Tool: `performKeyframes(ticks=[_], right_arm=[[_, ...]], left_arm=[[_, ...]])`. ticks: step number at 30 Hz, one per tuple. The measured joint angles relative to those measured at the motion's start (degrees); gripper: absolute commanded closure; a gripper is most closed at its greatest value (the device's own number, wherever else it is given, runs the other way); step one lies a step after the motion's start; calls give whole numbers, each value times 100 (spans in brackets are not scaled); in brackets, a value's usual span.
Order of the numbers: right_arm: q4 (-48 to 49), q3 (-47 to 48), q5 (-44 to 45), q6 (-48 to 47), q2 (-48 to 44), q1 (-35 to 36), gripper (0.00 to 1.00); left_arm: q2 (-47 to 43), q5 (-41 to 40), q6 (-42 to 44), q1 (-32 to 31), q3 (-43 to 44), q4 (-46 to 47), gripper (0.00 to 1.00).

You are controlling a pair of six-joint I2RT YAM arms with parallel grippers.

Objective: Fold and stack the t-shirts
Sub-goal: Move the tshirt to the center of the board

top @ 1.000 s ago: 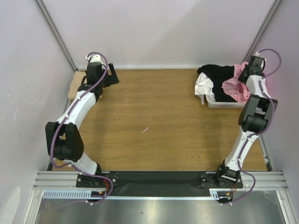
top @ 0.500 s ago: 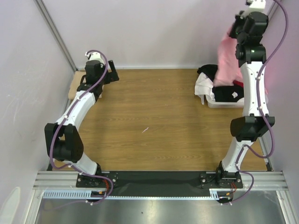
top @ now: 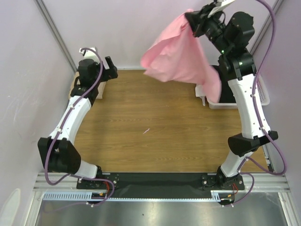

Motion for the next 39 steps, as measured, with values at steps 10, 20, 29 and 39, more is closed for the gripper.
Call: performKeyframes(ticks=[10, 20, 29, 39], right_arm=[[533, -2376, -1097, 1292, -96, 863, 100], [391, -3740, -1589, 1587, 811, 1897, 100], [-334, -3875, -1762, 1047, 1034, 2061, 1], [-935, -3877, -533, 1357, 717, 396, 0]], left_arm=[[-1163, -186, 188, 2, -269, -326, 0], [-1696, -612, 61, 2, -898, -901, 0], [-1696, -656, -221, 2, -1193, -1357, 0], [-1537, 59, 59, -649, -1488, -1370, 0]])
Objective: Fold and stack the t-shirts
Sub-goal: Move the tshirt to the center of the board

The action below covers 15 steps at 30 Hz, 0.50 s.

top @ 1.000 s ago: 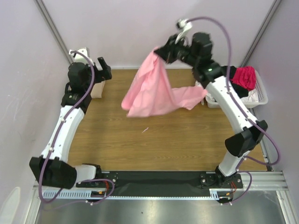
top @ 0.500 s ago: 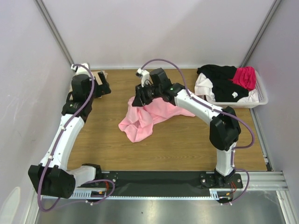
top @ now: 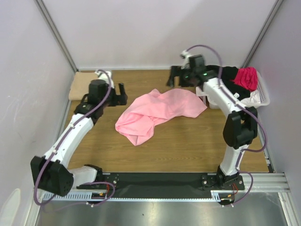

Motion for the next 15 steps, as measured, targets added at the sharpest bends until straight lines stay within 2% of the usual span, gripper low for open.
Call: performKeyframes(ticks=[3, 6, 10, 15], right_arm=[[-96, -42, 599, 122, -105, -758, 1], [-42, -396, 1014, 140, -155, -1132, 4], [-61, -750, 1145, 142, 24, -1224, 11], [160, -667, 1134, 74, 575, -1224, 11]], left_arm=[[356, 63, 131, -514, 9, -68, 0], [761, -39, 136, -935, 9, -271, 0], [1137, -227, 66, -1285, 7, -529, 0], [1416, -391, -160, -1335, -11, -682, 0]])
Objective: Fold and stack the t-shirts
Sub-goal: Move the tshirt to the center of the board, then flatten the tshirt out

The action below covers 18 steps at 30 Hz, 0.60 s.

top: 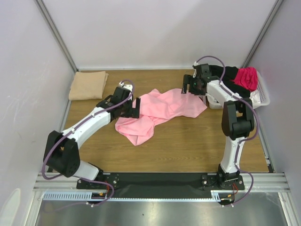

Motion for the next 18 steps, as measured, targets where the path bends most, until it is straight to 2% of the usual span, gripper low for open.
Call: performKeyframes(ticks=[10, 13, 14, 15, 16, 18], right_arm=[[-31, 817, 278, -662, 1032, -28, 14], [-79, 970, 378, -811, 1108, -24, 32], [-96, 999, 420, -857, 1119, -26, 46], [-120, 1014, 459, -901, 1123, -28, 52], [-144, 1014, 476, -925, 1123, -28, 54], [-251, 1014, 522, -951, 1123, -26, 52]], left_arm=[[522, -302, -334, 2, -103, -380, 0], [540, -330, -459, 0, -229, -505, 0], [540, -343, -498, 0, -275, -538, 0], [540, -365, -527, 2, -315, -577, 0], [540, -400, -560, 2, -339, -627, 0], [540, -444, -621, 2, -345, -728, 0]])
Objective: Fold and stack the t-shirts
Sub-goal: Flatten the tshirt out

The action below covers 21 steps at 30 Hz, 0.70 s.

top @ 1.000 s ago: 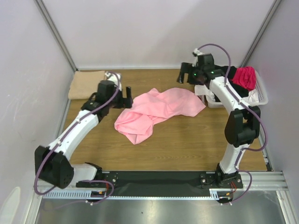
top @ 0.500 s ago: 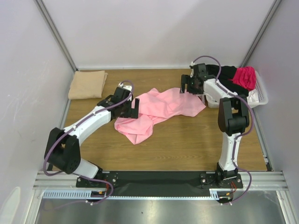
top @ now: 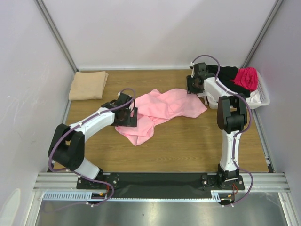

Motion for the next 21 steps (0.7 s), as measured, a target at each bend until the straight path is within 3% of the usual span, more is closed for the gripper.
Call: performKeyframes(ticks=[4, 7, 10, 13, 14, 21], right_arm=[[-83, -118, 63, -44, -20, -2, 28], [-70, -363, 94, -87, -44, 9, 30], [-136, -448, 85, -125, -42, 2, 39], [-125, -444, 33, -170, -42, -46, 78], [-127, -442, 11, -177, -42, -59, 100], [-605, 44, -262, -17, -42, -61, 100]], left_arm=[[0, -55, -66, 0, 0, -103, 0], [0, -57, -94, 2, 0, -111, 0], [0, -59, -94, 9, 0, -116, 0], [0, -72, -96, 37, 0, -122, 0], [0, -101, -105, 52, 0, -129, 0], [-13, -155, -234, 352, 0, -190, 0]])
